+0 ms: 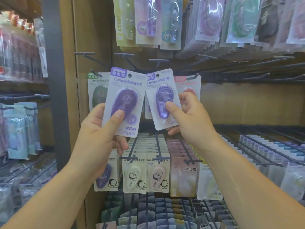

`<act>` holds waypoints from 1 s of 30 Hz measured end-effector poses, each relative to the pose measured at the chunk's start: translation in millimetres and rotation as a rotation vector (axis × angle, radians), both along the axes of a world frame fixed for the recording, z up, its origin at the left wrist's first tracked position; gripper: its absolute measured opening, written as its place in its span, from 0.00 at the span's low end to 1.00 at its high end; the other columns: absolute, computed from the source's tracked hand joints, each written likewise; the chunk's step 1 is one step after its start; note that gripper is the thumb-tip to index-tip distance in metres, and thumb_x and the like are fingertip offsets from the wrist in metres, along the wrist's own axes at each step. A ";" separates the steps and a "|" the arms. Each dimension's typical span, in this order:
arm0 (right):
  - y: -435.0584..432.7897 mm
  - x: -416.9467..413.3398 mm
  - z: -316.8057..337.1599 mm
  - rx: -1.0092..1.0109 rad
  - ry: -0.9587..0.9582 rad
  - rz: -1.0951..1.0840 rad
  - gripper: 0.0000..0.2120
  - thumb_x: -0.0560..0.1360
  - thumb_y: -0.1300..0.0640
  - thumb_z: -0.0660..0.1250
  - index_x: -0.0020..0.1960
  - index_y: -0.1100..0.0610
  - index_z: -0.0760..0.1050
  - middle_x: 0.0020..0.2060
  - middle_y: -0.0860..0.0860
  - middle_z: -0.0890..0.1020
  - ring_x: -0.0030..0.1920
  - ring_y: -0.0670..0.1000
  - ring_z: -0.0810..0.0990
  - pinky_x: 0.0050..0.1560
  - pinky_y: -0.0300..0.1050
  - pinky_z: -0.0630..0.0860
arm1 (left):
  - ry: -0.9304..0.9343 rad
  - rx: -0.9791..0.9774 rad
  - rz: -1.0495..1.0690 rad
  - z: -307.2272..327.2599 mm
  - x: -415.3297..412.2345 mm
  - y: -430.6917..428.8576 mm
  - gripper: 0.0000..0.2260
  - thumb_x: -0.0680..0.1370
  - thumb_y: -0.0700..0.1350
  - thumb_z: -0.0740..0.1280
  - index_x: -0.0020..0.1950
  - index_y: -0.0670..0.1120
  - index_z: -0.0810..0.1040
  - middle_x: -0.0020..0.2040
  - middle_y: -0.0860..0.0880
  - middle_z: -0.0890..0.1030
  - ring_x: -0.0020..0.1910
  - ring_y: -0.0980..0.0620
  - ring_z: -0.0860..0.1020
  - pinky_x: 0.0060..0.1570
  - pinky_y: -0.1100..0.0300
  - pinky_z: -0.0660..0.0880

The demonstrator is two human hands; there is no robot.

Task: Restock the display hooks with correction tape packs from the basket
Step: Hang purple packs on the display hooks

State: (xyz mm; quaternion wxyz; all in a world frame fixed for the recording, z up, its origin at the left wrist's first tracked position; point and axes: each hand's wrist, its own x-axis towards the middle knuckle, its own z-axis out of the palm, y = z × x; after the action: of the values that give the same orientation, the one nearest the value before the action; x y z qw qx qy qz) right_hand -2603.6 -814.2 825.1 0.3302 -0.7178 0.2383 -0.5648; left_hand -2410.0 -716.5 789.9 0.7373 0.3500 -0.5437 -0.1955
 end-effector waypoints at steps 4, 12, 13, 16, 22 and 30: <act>-3.0 3.4 -1.5 0.030 -0.027 0.001 0.11 0.81 0.50 0.69 0.60 0.51 0.73 0.48 0.51 0.85 0.40 0.51 0.86 0.32 0.44 0.80 | 0.009 0.012 -0.023 3.8 -1.1 0.0 0.04 0.83 0.48 0.66 0.52 0.52 0.80 0.39 0.46 0.83 0.22 0.47 0.74 0.21 0.61 0.70; -14.1 5.5 -5.7 0.052 -0.011 -0.061 0.11 0.80 0.50 0.70 0.60 0.51 0.74 0.47 0.47 0.84 0.42 0.48 0.86 0.36 0.46 0.84 | -0.143 0.123 -0.064 19.7 -6.5 -24.6 0.05 0.85 0.46 0.65 0.54 0.46 0.79 0.34 0.46 0.82 0.22 0.48 0.73 0.22 0.59 0.67; -14.9 5.0 -6.0 0.057 -0.013 -0.052 0.11 0.80 0.50 0.70 0.60 0.51 0.74 0.47 0.47 0.85 0.43 0.48 0.87 0.37 0.46 0.84 | -0.147 0.121 -0.072 22.0 -8.5 -27.3 0.05 0.85 0.46 0.65 0.54 0.46 0.79 0.34 0.47 0.82 0.22 0.48 0.73 0.22 0.60 0.67; -14.6 4.1 -6.3 0.066 -0.014 -0.031 0.11 0.80 0.51 0.70 0.60 0.51 0.74 0.48 0.50 0.86 0.45 0.49 0.87 0.37 0.47 0.84 | -0.139 0.124 -0.092 25.9 -13.4 -32.7 0.06 0.85 0.46 0.65 0.54 0.44 0.78 0.35 0.47 0.82 0.23 0.49 0.73 0.21 0.60 0.68; -12.2 1.1 -6.9 0.062 -0.017 -0.024 0.12 0.81 0.52 0.69 0.62 0.52 0.74 0.48 0.49 0.85 0.45 0.49 0.87 0.38 0.47 0.85 | -0.077 0.127 -0.100 21.0 -20.0 -40.3 0.06 0.85 0.47 0.65 0.52 0.46 0.79 0.35 0.48 0.83 0.23 0.49 0.73 0.22 0.60 0.68; -15.8 4.7 -7.9 0.074 -0.010 0.004 0.09 0.82 0.56 0.67 0.62 0.53 0.73 0.48 0.49 0.86 0.46 0.51 0.87 0.43 0.51 0.86 | -0.052 0.185 -0.080 16.2 -22.2 -54.6 0.06 0.85 0.47 0.65 0.52 0.46 0.78 0.35 0.47 0.83 0.24 0.48 0.75 0.22 0.59 0.70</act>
State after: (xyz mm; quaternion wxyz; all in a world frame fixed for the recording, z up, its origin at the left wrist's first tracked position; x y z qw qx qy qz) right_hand -2598.9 -830.0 817.2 0.3588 -0.7030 0.2557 -0.5583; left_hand -2432.2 -771.1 806.1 0.6791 0.3996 -0.5558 -0.2648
